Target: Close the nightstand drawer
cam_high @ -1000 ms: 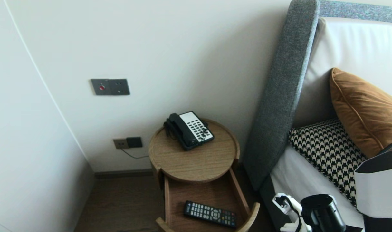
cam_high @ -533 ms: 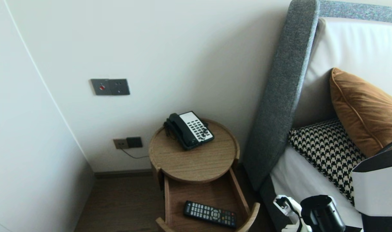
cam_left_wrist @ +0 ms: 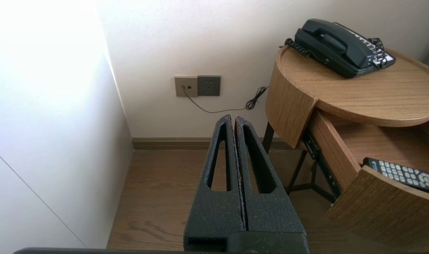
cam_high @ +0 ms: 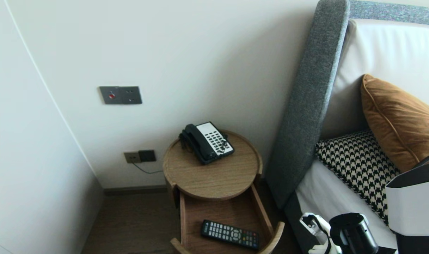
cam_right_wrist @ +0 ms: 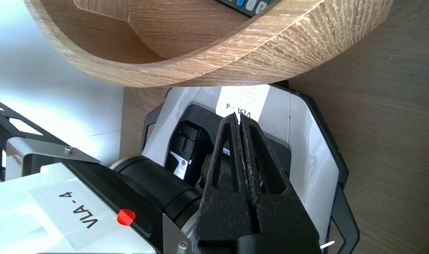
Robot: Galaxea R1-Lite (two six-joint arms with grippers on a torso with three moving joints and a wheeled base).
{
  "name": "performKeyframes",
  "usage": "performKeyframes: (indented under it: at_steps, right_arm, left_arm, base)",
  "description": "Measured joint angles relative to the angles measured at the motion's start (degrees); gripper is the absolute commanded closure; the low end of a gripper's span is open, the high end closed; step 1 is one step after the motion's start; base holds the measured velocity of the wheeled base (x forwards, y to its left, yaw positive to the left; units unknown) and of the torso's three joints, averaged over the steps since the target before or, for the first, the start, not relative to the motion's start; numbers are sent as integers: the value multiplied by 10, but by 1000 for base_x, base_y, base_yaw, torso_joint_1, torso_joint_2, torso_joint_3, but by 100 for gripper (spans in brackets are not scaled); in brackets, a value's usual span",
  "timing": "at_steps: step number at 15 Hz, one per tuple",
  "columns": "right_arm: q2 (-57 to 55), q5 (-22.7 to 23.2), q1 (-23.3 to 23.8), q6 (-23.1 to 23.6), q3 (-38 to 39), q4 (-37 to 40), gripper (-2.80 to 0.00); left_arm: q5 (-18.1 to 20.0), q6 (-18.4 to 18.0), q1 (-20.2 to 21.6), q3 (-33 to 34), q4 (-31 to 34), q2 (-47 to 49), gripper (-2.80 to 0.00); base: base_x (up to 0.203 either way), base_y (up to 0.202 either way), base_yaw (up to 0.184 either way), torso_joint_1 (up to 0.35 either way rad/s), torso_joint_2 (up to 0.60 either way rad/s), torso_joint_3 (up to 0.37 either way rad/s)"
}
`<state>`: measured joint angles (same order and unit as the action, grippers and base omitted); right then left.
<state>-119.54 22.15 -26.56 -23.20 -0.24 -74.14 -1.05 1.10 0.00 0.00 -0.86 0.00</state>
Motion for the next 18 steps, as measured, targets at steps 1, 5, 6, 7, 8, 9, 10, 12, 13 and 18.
performKeyframes:
  at_steps: [1,5,6,7,8,9,10,12,13,18]
  right_arm:
    - [-1,0,-1,0,0,0,0]
    - [-9,0,-2,0,-3,-2,0]
    - [-10,-1,-1,0,-8,-2,0]
    - [-12,-1,0,-1,-14,-1,0]
    - [-16,-2,0,-1,-19,-1,0]
    - [-21,-3,1,-1,-24,-1,0]
    - [-27,-4,1,0,-27,-1,0]
    - [-38,-4,1,2,-36,-1,0]
    - [-42,-4,1,2,-43,-1,0]
    - [-52,-4,2,1,-82,38,0]
  left_arm:
    - [0,0,0,0,0,0,0]
    - [0,0,0,0,0,0,0]
    - [0,0,0,0,0,0,0]
    - [0,0,0,0,0,0,0]
    - [0,0,0,0,0,0,0]
    - [0,0,0,0,0,0,0]
    - [0,0,0,0,0,0,0]
    - [0,0,0,0,0,0,0]
    - [0,0,0,0,0,0,0]
    - [0,0,0,0,0,0,0]
  base:
    - [0,0,0,0,0,0]
    - [0,0,0,0,0,0]
    - [0,0,0,0,0,0]
    - [0,0,0,0,0,0]
    - [0,0,0,0,0,0]
    - [0,0,0,0,0,0]
    - [0,0,0,0,0,0]
    - [0,0,0,0,0,0]
    - [0,0,0,0,0,0]
    - [0,0,0,0,0,0]
